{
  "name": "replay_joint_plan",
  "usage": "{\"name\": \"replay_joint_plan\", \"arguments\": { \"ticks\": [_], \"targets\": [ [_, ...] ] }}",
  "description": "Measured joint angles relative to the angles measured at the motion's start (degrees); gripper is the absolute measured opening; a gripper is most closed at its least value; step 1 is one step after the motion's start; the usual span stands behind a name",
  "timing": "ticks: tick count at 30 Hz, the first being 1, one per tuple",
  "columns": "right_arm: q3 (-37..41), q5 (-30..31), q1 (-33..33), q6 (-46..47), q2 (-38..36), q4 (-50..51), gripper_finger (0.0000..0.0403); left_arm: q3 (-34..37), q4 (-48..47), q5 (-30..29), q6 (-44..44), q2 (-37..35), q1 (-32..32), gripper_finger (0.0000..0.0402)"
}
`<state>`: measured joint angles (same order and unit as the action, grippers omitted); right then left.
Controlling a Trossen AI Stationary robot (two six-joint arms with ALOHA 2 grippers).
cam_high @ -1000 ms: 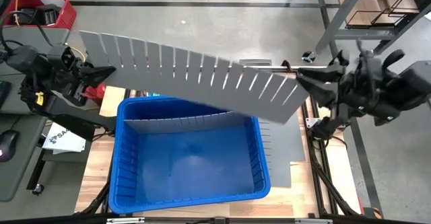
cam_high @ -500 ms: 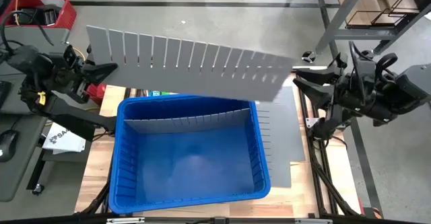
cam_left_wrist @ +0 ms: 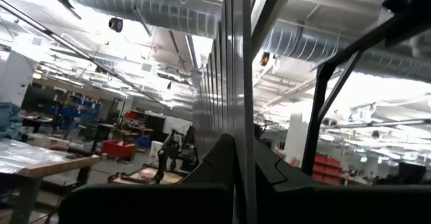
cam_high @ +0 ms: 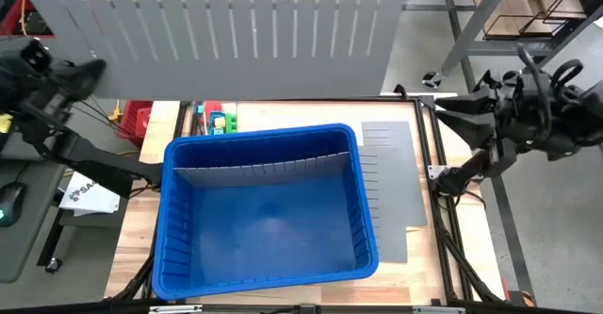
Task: Sort blocks
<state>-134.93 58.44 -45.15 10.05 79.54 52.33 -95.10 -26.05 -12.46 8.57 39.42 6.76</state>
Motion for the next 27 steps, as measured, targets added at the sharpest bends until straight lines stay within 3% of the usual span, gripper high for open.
{"name": "replay_joint_plan", "arguments": {
  "ticks": [4, 8, 17, 27],
  "targets": [
    [0.00, 1.06, 1.32, 7.42, 0.08, 8.55, 0.0113, -3.32, -2.24, 0.21, 1.29, 0.08, 0.00, 0.0001],
    [0.00, -0.43, 4.89, 6.45, 1.14, 8.51, 0.0113, -4.88, -2.81, 0.38, 1.87, 0.04, 0.02, 0.0001],
    [0.04, -20.92, 16.06, -4.91, 3.60, -5.78, 0.0113, -4.91, -4.25, 3.22, 4.78, 0.36, 0.00, 0.0001],
    [0.00, -30.65, 24.07, -3.50, 4.16, -6.18, 0.0113, -4.90, -4.51, 4.82, 6.18, 0.85, 0.02, 0.0000]
  ]
}}
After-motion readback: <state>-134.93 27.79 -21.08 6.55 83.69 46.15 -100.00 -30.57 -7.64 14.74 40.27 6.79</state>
